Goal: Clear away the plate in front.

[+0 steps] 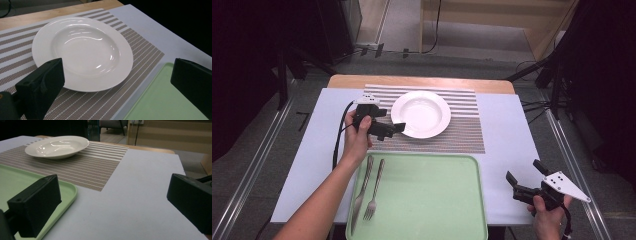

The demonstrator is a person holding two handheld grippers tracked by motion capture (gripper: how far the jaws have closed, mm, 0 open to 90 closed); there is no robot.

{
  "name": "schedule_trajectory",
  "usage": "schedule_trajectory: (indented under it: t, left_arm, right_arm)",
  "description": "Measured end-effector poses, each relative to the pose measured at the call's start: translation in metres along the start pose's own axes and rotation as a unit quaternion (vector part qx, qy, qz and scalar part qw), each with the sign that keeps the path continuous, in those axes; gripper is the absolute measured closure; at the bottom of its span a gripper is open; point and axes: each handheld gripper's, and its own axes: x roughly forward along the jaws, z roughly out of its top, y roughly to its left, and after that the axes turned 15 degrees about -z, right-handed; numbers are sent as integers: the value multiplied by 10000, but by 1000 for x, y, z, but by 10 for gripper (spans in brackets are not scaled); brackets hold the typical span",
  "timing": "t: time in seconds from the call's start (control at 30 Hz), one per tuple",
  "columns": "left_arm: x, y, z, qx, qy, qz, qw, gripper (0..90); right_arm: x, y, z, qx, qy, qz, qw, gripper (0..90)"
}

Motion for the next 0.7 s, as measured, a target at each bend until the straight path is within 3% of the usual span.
schedule_trajectory:
  t: [0.7]
  left_arm:
    - [9, 31, 8, -299, -48, 88, 9995, 0]
  right_arm:
    - [0, 0, 0, 40, -13, 20, 10000, 0]
